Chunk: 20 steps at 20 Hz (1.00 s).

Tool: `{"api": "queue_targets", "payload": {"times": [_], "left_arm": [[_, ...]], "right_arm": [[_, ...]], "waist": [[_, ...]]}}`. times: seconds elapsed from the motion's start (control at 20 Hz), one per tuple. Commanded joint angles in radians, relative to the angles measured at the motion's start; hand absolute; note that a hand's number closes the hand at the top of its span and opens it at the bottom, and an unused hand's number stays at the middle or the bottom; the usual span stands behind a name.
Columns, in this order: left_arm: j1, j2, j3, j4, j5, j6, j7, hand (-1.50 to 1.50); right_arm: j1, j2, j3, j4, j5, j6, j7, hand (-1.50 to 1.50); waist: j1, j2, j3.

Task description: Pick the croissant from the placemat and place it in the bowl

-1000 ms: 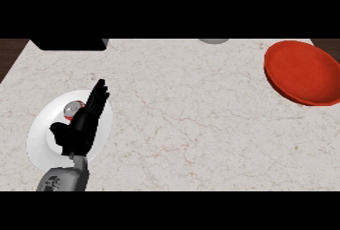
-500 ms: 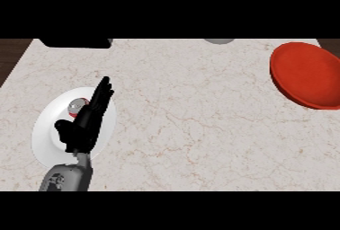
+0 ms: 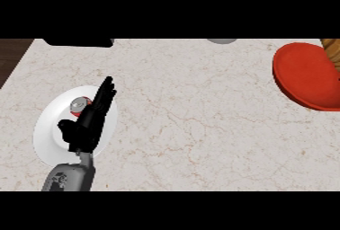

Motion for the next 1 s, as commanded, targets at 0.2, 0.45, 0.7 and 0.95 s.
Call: {"api": "queue_targets", "payload": {"times": [0.2,0.45,0.7,0.95], "left_arm": [[0.025,0.002,-0.026,-0.055,-0.011,-0.01,0.031,0.0],[-0.049,0.004,0.005,0.034,-0.012,-0.004,-0.004,0.0],[-0.069,-0.008,0.003,0.027,-0.008,0.001,0.004,0.0],[-0.066,0.001,0.011,0.011,0.003,-0.008,0.02,0.0]], "right_arm": [[-0.204,0.073,0.046,0.454,0.206,-0.145,-0.204,1.5],[-0.224,0.089,0.09,0.627,0.276,-0.128,-0.301,1.5],[-0.274,0.11,0.09,0.757,0.268,0.022,-0.313,-1.5],[-0.28,0.098,0.072,0.816,0.253,0.107,-0.466,-1.5]], "waist": [[0.016,0.004,0.001],[0.013,0.011,0.002],[0.029,0.019,0.003],[0.022,0.016,0.005]]}}
